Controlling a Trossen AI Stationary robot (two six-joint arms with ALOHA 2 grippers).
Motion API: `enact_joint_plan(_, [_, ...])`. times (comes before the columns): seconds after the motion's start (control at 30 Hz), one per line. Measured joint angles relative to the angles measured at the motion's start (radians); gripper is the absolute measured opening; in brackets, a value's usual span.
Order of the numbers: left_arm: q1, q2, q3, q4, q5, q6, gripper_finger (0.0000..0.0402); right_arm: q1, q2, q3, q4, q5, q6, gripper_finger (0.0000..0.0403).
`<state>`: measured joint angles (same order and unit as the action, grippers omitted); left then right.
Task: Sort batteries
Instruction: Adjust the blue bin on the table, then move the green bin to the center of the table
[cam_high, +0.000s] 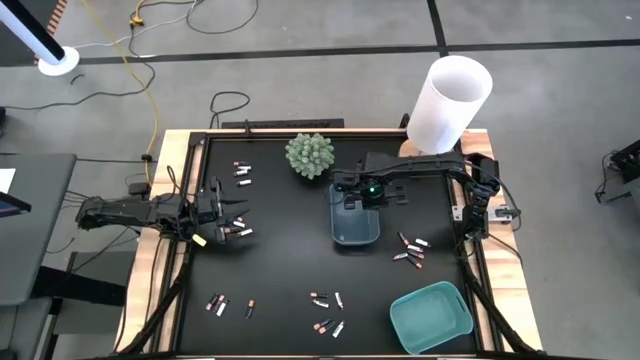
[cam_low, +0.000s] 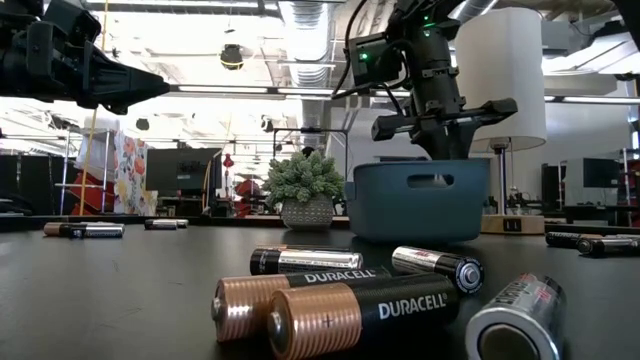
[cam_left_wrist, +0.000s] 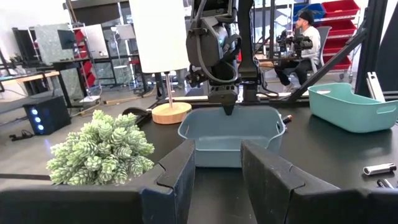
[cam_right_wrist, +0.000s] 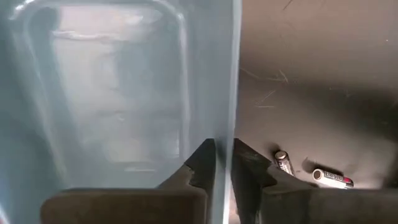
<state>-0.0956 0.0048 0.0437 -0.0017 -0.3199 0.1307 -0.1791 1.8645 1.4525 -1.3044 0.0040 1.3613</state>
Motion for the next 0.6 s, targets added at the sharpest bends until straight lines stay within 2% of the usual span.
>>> enact_joint_plan(0.2, [0.0, 0.0, 0.0, 0.0, 0.0, 0.0, 0.0125, 0.001, 0.0, 0.0, -0.025, 0.0, -0.006, 0.0077])
enact_joint_plan(0.33, [0.0, 0.0, 0.0, 0.0, 0.0, 0.0, 0.0125, 0.013, 0.0, 0.018, -0.111, 0.001, -0.008, 0.0077])
enact_joint_plan(0.6, [0.0, 0.0, 0.0, 0.0, 0.0, 0.0, 0.0125, 0.083, 0.0, 0.124, -0.22, 0.033, -0.024, 0.0077])
